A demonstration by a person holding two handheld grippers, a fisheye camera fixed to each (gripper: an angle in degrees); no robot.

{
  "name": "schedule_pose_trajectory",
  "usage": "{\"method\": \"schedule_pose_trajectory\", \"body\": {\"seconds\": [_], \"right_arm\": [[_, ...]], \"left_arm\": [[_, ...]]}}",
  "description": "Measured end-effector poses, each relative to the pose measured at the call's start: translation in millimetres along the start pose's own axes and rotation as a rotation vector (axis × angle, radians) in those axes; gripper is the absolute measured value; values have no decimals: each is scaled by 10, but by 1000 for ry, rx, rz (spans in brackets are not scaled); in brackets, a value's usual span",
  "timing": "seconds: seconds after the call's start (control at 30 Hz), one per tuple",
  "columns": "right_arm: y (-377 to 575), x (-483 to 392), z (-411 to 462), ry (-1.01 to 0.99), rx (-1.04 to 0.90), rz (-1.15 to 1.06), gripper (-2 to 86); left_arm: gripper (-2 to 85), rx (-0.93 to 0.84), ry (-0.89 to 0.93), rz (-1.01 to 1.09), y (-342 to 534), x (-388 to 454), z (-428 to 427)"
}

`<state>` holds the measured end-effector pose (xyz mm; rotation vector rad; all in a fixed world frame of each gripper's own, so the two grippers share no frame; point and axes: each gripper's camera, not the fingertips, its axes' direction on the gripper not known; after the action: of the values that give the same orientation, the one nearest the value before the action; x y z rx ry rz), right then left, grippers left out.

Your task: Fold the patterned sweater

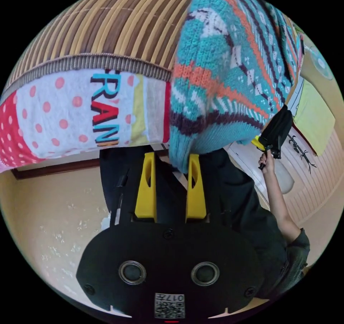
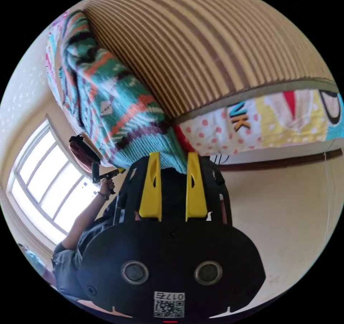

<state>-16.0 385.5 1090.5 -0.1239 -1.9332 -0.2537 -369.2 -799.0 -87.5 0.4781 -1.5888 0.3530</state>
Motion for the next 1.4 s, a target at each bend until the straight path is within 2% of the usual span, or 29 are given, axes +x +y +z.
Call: {"method": "schedule_pose_trajectory", "body": {"seconds": [0.1,0.2,0.27,0.33,0.43,0.47,0.53,0.6,0.7,0.77,0.87,0.93,0.97,1.03,1.07,1.1,1.17,1.23,1.3,1.37,1.4], "right_arm": [[-158,-30,30,-8,-23,53,51],[-183,-52,-223,-83,-10,-53,39],[-151,8,-419,-239,-32,-176,36],[-31,191,-708,-618,-56,-361,33],[205,379,-1030,-976,-10,-524,30],[252,386,-1089,-1019,2,-563,30],[375,338,-1304,-1167,37,-722,27],[351,244,-1475,-1219,75,-805,25],[65,47,-1842,-1147,215,-846,21],[-324,-85,-2036,-1099,266,-818,19],[-1212,-198,-2243,-1113,370,-658,15],[-1777,-23,-2327,-1155,586,-334,15],[-1857,55,-2319,-1188,646,-239,13],[-2020,233,-2110,-1306,798,125,8],[-2049,218,-2042,-1322,813,186,7],[-2150,124,-1922,-1330,813,237,6],[-2423,-108,-1784,-1271,706,168,5],[-2784,-527,-1580,-1057,514,8,5],[-2947,-869,-1358,-840,410,-79,7],[-3102,-1213,-1056,-649,298,-139,11],[-3213,-1460,-846,-558,225,-199,14]], "left_arm": [[50,-31,59,81,-17,-143,-119],[43,-93,109,226,61,-278,-372],[41,-130,217,317,144,-373,-603],[39,-141,387,451,342,-460,-1021],[38,-126,568,609,696,-564,-1543],[38,-129,613,641,773,-590,-1630],[38,-142,836,721,1018,-700,-1902],[38,-80,917,812,1159,-690,-2133],[39,31,926,893,1081,-578,-2459],[40,130,922,871,808,-547,-2622],[53,343,910,682,156,-595,-2765],[88,495,882,494,-265,-577,-2795],[92,535,871,459,-323,-573,-2804],[118,672,716,309,-396,-580,-2805],[125,688,660,271,-398,-589,-2782],[138,695,545,199,-401,-623,-2693],[157,647,417,143,-446,-705,-2466],[170,525,297,93,-550,-878,-2035],[178,464,238,36,-591,-1001,-1724],[168,433,296,22,-634,-1063,-1452],[151,430,392,38,-666,-1063,-1305]]}}
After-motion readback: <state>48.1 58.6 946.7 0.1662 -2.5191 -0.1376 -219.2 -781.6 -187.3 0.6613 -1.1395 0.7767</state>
